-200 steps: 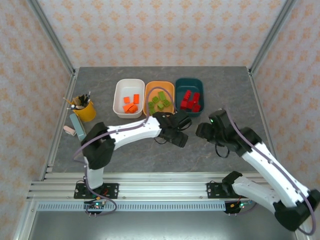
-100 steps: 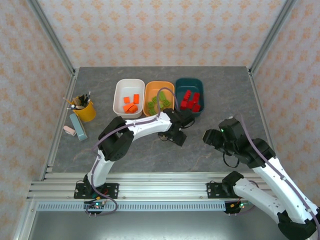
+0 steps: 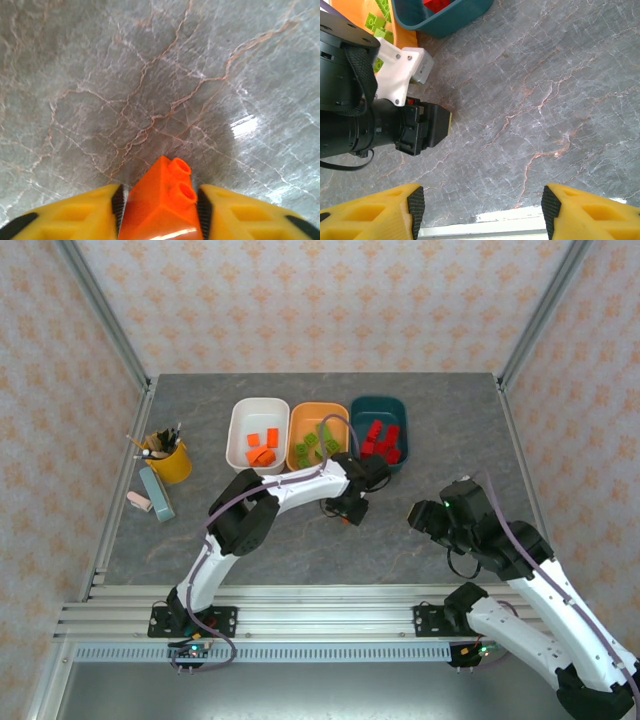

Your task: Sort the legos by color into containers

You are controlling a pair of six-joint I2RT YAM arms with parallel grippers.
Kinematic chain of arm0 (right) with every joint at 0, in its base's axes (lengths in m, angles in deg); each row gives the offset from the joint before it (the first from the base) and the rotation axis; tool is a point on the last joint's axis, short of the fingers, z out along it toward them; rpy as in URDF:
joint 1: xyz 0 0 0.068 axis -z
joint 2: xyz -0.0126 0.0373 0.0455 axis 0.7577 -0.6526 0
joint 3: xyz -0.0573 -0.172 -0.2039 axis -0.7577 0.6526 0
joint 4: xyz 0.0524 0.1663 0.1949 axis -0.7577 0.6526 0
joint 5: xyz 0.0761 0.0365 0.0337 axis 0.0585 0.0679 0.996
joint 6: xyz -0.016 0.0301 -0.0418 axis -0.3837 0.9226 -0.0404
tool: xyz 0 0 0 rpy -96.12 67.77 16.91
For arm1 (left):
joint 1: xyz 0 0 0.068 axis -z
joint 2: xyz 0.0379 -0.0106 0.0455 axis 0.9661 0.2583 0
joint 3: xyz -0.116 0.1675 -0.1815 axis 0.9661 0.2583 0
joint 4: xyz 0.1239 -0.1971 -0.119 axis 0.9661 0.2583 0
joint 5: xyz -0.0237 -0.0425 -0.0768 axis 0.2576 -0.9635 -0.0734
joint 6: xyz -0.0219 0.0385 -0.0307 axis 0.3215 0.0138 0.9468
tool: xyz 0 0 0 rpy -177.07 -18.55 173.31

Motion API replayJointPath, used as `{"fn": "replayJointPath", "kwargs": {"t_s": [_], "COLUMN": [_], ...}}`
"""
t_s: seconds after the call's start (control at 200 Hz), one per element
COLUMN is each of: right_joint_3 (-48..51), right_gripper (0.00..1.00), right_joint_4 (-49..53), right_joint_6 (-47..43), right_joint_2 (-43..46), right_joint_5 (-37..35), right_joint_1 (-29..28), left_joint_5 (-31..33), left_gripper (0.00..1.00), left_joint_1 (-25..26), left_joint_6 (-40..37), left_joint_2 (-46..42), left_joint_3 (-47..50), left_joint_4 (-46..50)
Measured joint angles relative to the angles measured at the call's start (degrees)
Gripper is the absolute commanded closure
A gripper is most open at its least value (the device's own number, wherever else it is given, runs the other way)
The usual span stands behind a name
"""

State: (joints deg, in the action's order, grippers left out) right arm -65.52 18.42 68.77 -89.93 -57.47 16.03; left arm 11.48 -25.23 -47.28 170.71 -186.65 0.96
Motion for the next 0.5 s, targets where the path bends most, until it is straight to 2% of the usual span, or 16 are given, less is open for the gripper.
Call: {"fn": "replayJointPath", "kwargs": {"t_s": [0.165,0.305,0.405,0.5], "right_joint_3": [0.0,0.0,-0.2,-0.9], "right_gripper": [0.35,0.35,0.35,0.35], "right_joint_4": [-0.3,-1.9,-4.9,-8.6], "right_joint_6": [-0.1,-1.0,-2.3,-3.6], "right_joint_2": [-1.0,-3.2,-5.7,-9.7], "right_joint_5": [0.0,0.6,2.9,6.4], "right_joint_1": [0.0,0.0,0.0,0.0], "left_joint_5": [0.2,0.2,0.2,0.2], "left_gripper": [0.61,0.61,0.61,0.61], "left_joint_1": [-0.1,-1.7,-5.4,-11.1], "left_joint_6": [0.2,1.2,1.7,1.7], "left_joint_2": [-0.4,-5.7,-12.2,-17.7], "left_joint_3": [-0.1,0.7,0.6,0.3], "left_joint_4": [0.3,1.7,2.6,3.1]}}
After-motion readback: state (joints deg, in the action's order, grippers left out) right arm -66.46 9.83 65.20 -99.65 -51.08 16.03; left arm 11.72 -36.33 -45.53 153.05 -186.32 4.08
